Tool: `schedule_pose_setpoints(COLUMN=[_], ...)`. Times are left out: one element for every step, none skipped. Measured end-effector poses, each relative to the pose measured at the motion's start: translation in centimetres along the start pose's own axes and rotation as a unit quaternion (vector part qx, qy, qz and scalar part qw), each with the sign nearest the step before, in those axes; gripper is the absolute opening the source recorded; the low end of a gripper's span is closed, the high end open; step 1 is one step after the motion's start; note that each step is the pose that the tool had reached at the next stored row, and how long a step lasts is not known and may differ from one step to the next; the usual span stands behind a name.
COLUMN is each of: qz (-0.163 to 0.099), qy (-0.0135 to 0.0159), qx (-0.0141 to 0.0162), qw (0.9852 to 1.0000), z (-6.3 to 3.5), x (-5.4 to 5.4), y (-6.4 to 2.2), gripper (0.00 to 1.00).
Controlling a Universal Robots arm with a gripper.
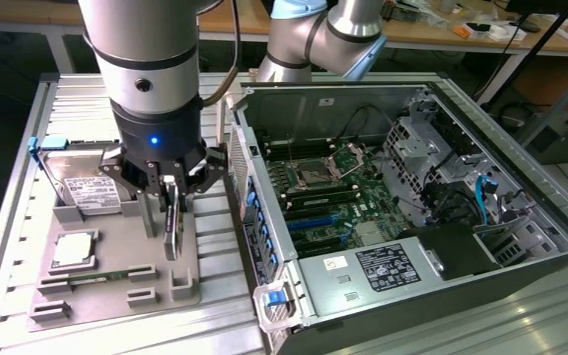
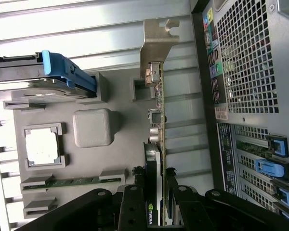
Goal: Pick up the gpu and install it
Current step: 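Pick up the gpu and move the gpu toward the slot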
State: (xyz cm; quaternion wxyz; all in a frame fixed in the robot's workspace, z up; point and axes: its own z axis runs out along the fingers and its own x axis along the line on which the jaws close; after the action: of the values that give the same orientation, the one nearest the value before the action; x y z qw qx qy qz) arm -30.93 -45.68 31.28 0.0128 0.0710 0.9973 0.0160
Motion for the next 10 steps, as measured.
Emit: schedule_pose_setpoints(qz=[0.0, 0.0, 0.0, 0.0, 0.0, 0.0, 0.0, 0.0, 0.0, 0.0], qy=[0.0, 0.0, 0.0, 0.0, 0.0, 0.0001, 0.0001, 0.0, 0.0, 0.0], qx=[0.0, -0.0001, -0.0001, 0.0, 0.0, 0.0, 0.0, 0.0, 0.0, 0.0], qw=[1.0, 1.0, 1.0, 1.0, 1.0, 1.0, 1.0, 1.0, 1.0, 1.0], z=[-0.05, -0.1, -0.16, -0.23, -0.3, -0.37, -0.44, -0.52, -0.6, -0.66], x=[0.0, 0.0, 0.0, -0.01, -0.01, -0.01, -0.01, -0.01, -0.01, -0.02], y=[0.0, 0.0, 0.01, 0.01, 0.01, 0.01, 0.01, 0.02, 0.02, 0.02], gripper=[0.27, 0.27, 0.27, 0.27, 0.27, 0.27, 0.27, 0.27, 0.27, 0.27])
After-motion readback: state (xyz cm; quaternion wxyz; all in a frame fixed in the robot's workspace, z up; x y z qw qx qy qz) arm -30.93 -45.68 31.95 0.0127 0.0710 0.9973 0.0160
